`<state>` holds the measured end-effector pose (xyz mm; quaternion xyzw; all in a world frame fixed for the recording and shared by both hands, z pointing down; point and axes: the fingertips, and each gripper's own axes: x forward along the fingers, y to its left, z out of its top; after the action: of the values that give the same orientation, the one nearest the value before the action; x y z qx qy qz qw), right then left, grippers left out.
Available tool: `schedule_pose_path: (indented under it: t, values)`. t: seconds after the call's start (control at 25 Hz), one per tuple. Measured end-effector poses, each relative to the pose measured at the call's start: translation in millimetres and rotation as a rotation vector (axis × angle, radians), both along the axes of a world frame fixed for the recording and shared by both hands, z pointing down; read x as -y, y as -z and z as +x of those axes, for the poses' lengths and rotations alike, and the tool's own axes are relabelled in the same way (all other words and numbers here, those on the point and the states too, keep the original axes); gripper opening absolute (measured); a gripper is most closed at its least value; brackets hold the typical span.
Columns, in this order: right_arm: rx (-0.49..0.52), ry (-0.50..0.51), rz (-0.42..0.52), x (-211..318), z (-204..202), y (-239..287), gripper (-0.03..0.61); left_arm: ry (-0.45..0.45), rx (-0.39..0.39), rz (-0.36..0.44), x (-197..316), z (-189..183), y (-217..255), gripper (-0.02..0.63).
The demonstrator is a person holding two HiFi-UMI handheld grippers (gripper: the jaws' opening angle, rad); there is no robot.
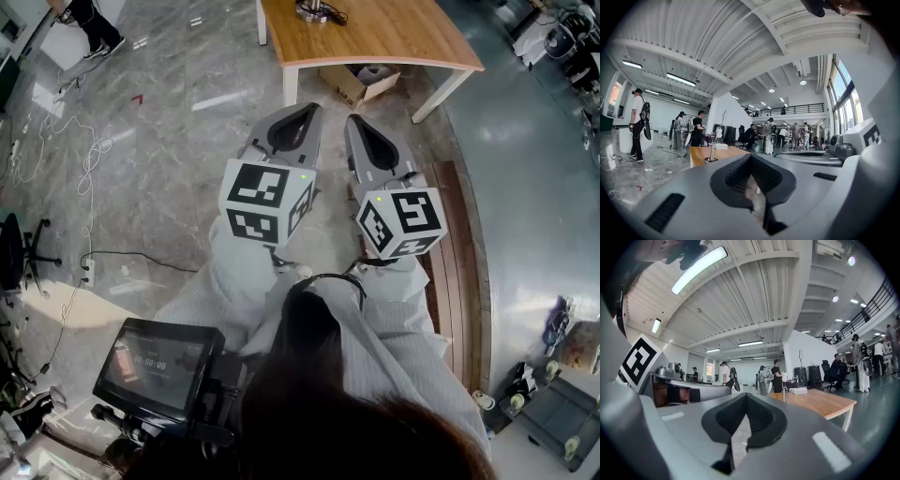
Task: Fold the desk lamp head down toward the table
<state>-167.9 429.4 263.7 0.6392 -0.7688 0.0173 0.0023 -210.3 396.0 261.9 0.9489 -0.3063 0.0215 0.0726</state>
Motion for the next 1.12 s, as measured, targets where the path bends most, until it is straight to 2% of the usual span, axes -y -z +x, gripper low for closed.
schedule_pose_path:
  t: [0.72,0.92,1.12]
  values:
    - [0.020,0.002,-0.002,-2,8,-3,0.002,0.026,0.012,-0.018,1,5,-9,0.002]
    - [0.018,0.003,-0.025,1,22,-12,0.002,0.030,0.021,-0.026,4,20,-14,0.002]
    - [0.021,-0.001,-0.052,34,45,-27,0.002,0.019,0.030,-0.041,36,47,-26,0.002]
